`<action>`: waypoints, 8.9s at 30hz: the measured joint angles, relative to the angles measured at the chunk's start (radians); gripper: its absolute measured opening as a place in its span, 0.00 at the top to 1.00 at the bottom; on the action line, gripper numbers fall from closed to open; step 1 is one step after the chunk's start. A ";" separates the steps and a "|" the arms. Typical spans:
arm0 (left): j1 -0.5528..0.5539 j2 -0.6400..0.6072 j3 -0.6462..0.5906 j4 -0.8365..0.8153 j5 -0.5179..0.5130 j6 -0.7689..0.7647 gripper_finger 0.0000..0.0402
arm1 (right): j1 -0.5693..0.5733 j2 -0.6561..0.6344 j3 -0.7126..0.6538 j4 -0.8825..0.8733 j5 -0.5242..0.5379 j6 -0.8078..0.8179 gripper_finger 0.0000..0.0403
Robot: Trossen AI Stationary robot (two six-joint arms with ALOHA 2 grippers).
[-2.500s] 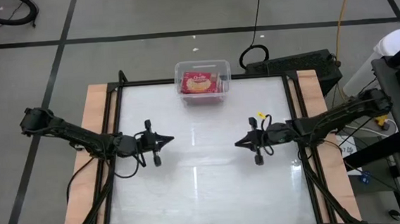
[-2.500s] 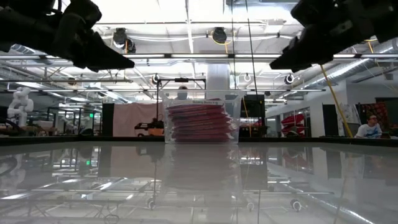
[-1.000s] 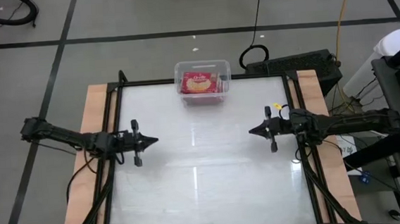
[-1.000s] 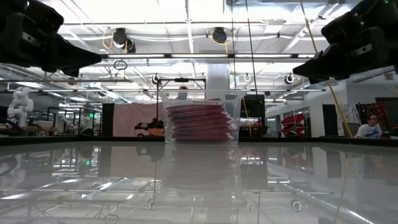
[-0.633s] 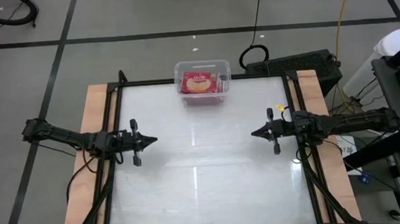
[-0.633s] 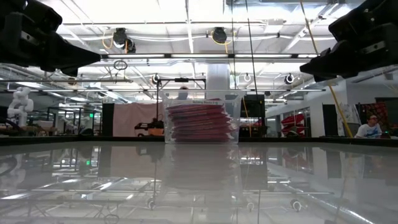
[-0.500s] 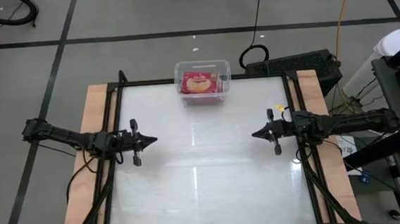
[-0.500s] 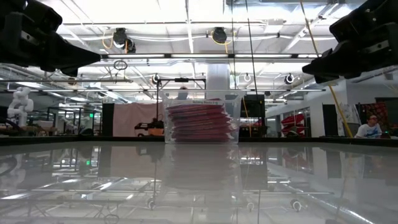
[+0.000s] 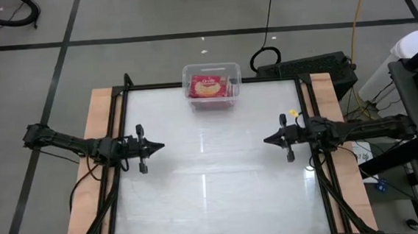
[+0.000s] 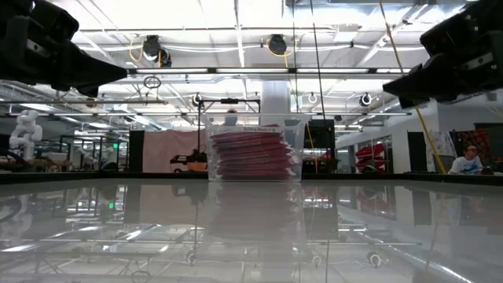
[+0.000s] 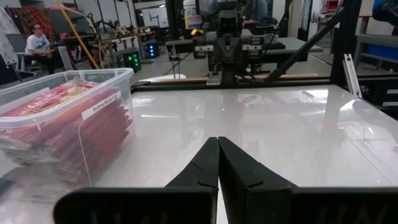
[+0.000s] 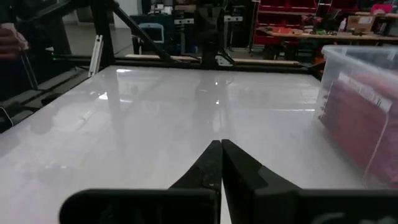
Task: Sort popcorn bags into baskets
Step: Return to Home Position
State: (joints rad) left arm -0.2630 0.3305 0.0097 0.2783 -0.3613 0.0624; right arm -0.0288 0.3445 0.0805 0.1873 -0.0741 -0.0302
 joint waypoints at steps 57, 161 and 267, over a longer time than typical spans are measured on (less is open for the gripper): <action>-0.001 -0.265 0.001 -0.149 0.091 0.059 1.00 | 0.083 -0.342 -0.041 -0.149 0.021 0.018 1.00; 0.257 -0.278 0.001 -0.266 0.329 0.064 0.96 | 0.083 -0.341 -0.041 -0.148 0.020 0.019 1.00; 0.257 -0.278 0.001 -0.266 0.329 0.064 0.96 | 0.083 -0.341 -0.041 -0.148 0.020 0.019 1.00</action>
State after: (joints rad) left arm -0.0063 0.0528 0.0109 0.0128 -0.0322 0.1265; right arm 0.0544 0.0032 0.0393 0.0395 -0.0536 -0.0116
